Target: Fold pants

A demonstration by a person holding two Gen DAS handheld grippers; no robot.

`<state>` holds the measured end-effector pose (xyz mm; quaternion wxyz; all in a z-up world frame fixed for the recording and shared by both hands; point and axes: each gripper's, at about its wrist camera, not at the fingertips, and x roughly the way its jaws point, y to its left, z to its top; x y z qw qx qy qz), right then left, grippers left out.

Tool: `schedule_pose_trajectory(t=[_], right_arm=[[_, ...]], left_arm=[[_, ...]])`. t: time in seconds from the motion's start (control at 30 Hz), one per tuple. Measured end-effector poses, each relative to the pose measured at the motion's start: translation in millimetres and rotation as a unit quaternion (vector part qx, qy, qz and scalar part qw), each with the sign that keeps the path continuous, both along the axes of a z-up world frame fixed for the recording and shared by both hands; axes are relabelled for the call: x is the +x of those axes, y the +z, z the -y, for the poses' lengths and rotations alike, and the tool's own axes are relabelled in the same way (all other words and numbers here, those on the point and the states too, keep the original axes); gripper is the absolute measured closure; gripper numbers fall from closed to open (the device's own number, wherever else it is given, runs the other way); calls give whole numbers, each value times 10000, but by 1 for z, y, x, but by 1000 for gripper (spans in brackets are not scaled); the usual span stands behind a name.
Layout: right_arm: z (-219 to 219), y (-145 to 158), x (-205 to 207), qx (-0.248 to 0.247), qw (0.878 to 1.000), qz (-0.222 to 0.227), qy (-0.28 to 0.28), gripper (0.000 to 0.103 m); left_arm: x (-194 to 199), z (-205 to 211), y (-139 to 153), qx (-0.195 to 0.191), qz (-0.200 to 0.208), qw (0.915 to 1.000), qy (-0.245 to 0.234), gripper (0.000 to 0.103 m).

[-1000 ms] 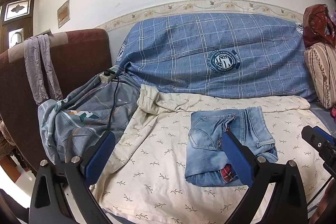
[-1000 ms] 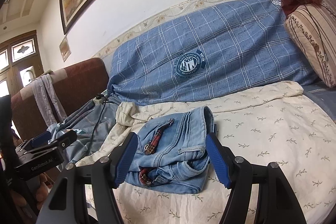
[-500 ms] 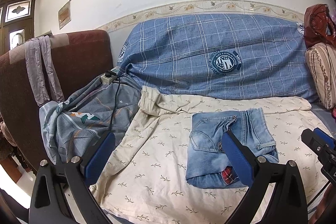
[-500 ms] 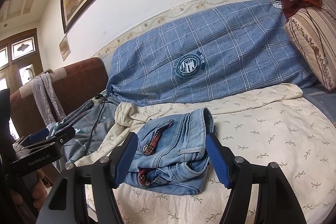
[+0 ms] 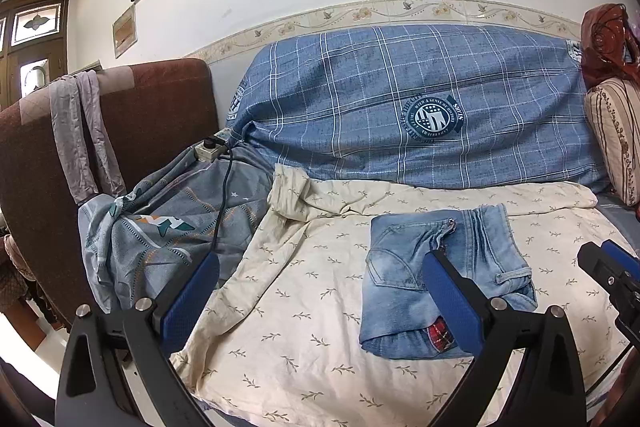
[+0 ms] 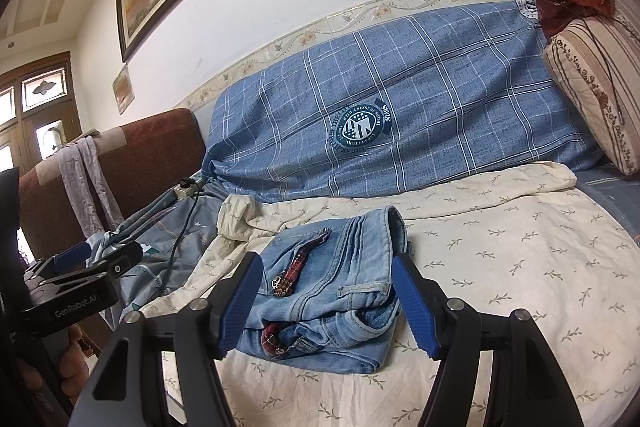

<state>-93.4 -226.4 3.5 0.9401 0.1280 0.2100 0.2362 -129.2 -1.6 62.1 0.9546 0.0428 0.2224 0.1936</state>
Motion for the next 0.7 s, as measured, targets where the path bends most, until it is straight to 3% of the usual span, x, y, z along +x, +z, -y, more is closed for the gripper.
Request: schedule_pose_trajectory(t=[0.7], right_arm=[[-7,-1,3,-111,9999,-16,112,33]], left_arm=[[4,-5,-11,-26,-111,9999,110,2]])
